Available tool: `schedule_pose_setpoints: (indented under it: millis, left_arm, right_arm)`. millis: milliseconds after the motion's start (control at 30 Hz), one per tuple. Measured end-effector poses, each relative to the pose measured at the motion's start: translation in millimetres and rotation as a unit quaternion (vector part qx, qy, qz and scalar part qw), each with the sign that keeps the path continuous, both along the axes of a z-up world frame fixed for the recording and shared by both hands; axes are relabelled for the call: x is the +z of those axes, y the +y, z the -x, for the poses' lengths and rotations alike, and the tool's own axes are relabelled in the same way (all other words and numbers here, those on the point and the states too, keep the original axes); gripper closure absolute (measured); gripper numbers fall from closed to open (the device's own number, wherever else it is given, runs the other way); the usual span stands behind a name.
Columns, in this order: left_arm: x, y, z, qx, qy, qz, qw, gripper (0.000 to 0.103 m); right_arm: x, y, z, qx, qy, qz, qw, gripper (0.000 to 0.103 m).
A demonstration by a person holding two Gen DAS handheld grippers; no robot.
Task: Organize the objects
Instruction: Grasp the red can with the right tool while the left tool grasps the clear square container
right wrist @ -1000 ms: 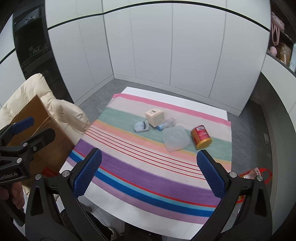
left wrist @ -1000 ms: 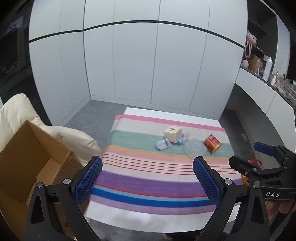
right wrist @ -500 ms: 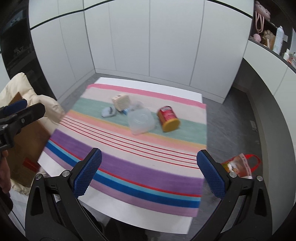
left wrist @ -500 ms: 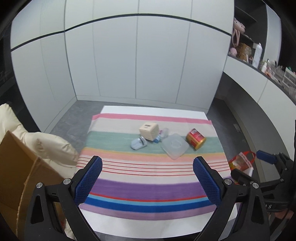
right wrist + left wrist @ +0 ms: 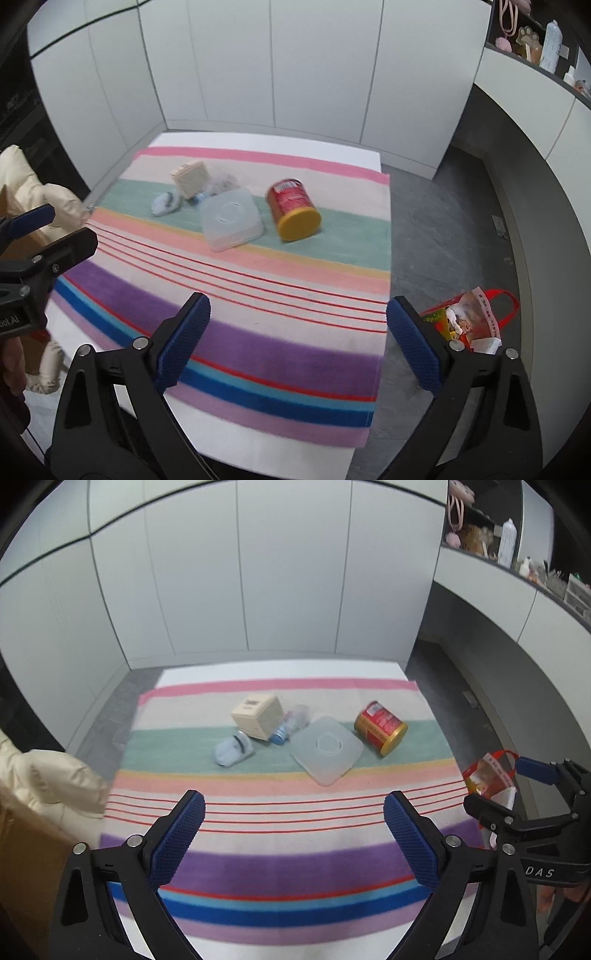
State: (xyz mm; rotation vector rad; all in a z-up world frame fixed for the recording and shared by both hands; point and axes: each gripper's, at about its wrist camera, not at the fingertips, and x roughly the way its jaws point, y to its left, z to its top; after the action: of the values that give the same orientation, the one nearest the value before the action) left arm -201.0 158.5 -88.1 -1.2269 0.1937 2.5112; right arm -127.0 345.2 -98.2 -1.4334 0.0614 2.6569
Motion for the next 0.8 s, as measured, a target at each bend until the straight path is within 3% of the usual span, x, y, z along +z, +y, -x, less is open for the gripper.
schedule_pose_setpoints:
  millis: [533,800]
  left_arm:
    - [-101.9,37.3,73.2,-0.007,-0.060,0.006,0.9981,0.009]
    - [-134.0,48.1,90.6,-0.026,-0.062,0.015,0.9976,0.009]
  right_arm:
    - [-79.2,31.0,81.8,-0.002,-0.026,0.016,1.000,0.005]
    - [-106.1,32.3,124.5,0.010,-0.026,0.012,1.000,0.005]
